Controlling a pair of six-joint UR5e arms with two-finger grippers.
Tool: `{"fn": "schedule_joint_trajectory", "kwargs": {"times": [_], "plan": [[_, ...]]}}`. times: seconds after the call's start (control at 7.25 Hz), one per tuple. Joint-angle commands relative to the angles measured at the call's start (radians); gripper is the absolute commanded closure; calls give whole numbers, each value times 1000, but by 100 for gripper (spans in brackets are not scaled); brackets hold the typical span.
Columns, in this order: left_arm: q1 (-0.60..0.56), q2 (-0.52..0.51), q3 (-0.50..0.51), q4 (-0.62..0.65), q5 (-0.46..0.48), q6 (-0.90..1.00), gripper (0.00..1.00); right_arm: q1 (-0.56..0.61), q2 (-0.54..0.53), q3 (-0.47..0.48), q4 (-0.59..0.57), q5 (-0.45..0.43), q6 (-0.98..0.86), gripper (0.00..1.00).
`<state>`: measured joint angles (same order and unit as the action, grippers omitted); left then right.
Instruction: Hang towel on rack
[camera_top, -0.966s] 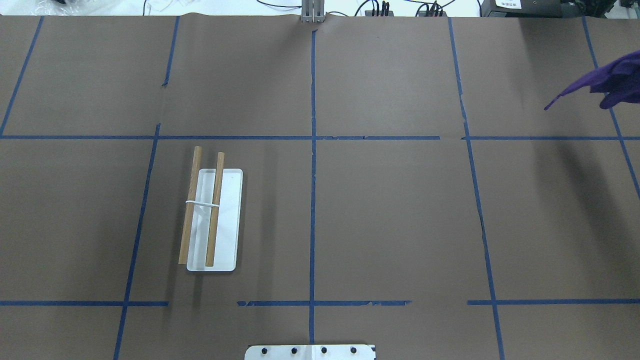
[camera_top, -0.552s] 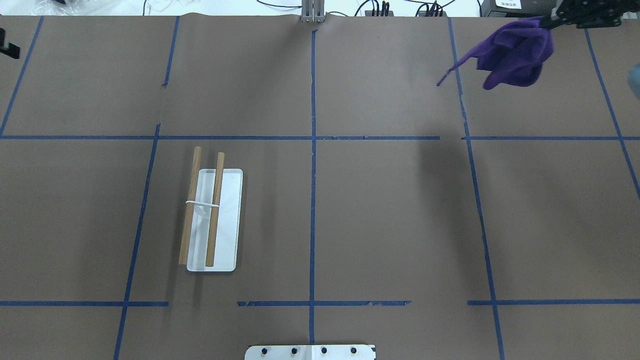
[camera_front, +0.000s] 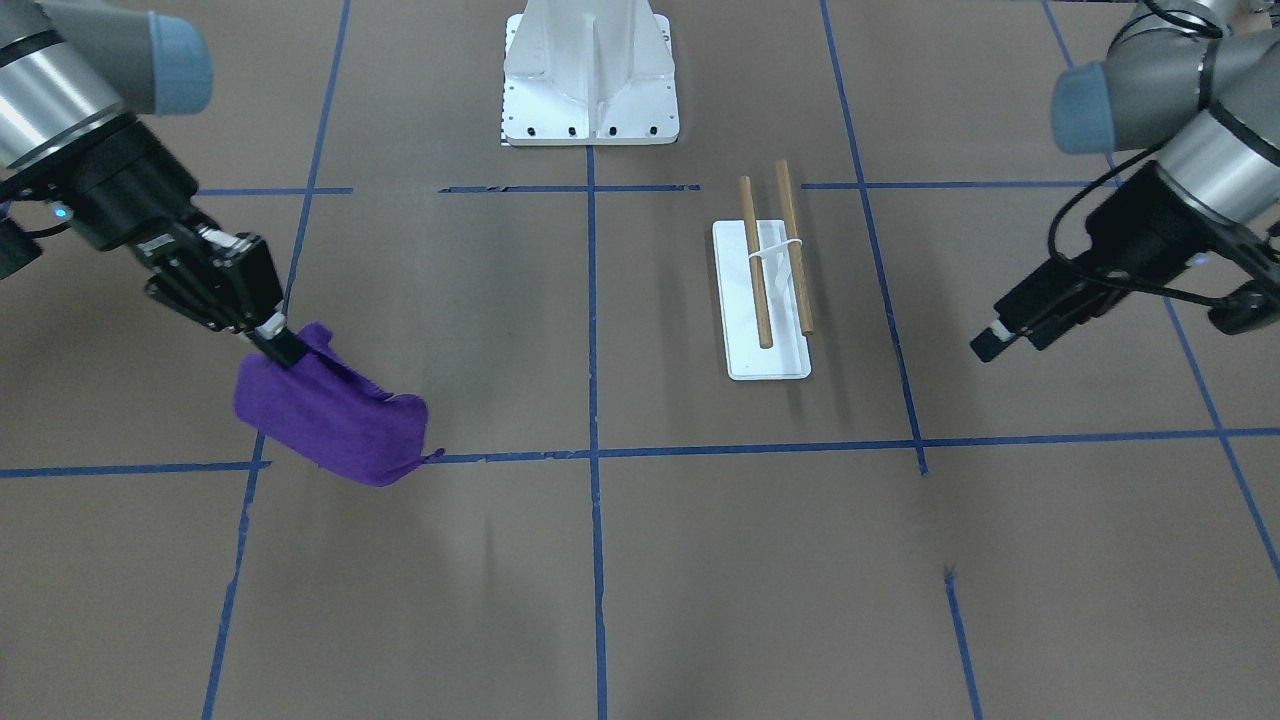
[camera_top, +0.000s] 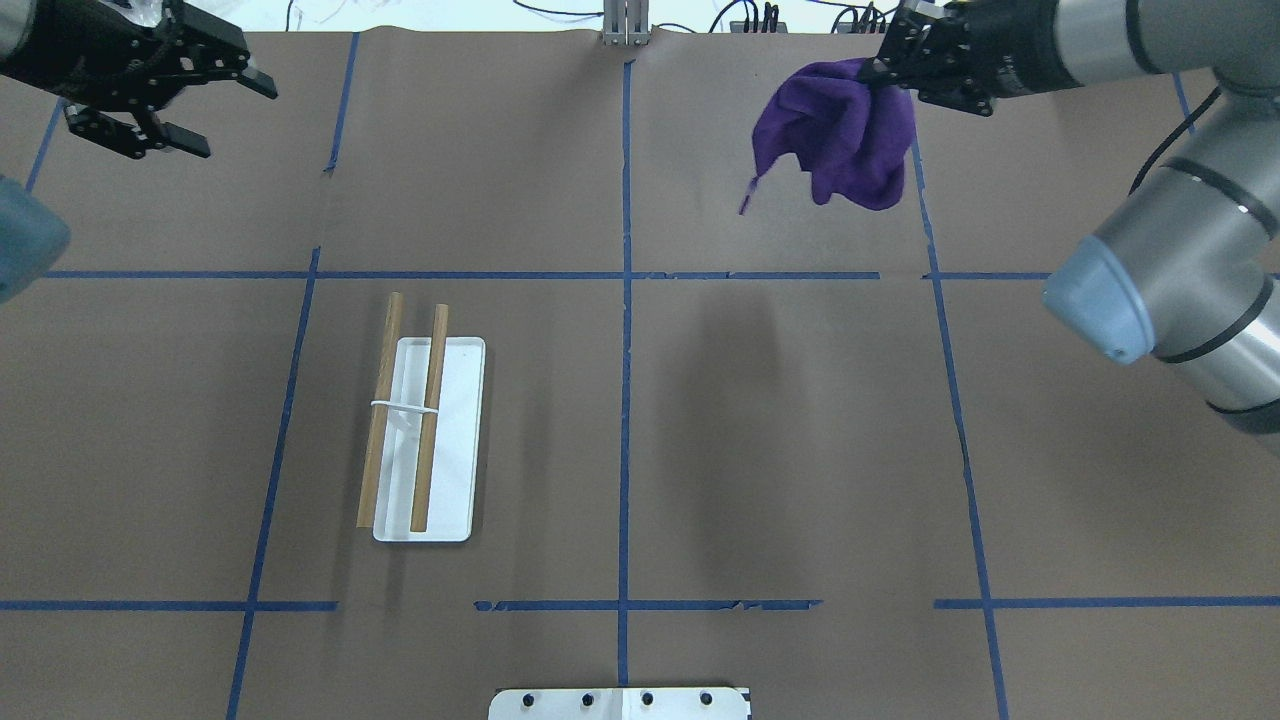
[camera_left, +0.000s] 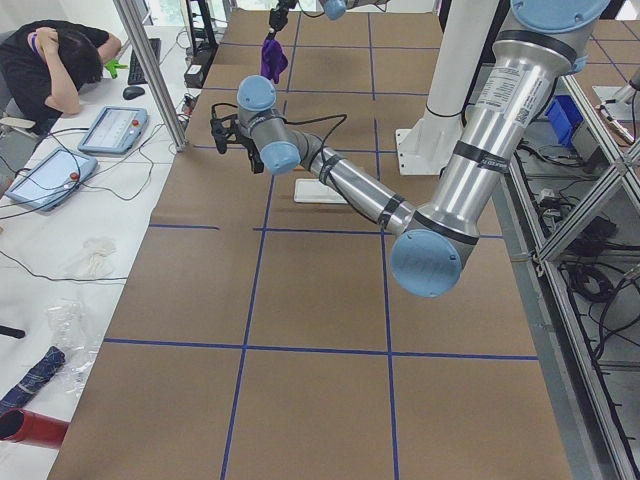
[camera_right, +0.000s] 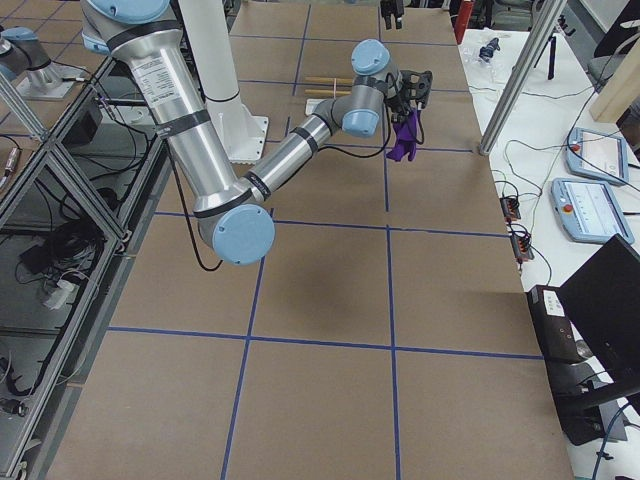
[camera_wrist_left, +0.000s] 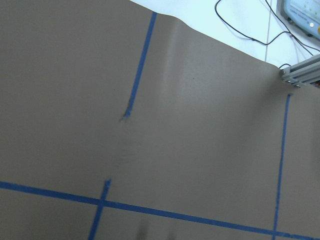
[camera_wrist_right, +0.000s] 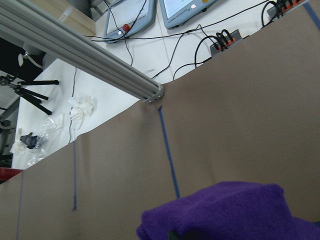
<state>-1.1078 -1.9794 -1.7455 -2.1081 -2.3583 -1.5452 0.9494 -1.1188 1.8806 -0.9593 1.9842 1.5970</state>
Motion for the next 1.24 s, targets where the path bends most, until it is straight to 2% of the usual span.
{"fn": "schedule_joint_trajectory", "kwargs": {"times": [0.0,0.14,0.28,0.41,0.83,1.1], "plan": [[125,-67,4,-151,4,-368,0,-179,22,89,30,-222,133,100],[191,-109,9,-177,60,-488,0,-270,34,128,28,-358,135,100],[257,-154,14,-179,132,-574,0,-329,34,144,30,-448,135,100],[305,-192,23,-179,164,-626,0,-365,36,152,30,-491,133,100],[345,-254,35,-179,169,-702,0,-371,36,160,30,-499,132,100],[344,-253,34,-178,171,-704,0,-374,28,192,30,-499,132,100]]}}
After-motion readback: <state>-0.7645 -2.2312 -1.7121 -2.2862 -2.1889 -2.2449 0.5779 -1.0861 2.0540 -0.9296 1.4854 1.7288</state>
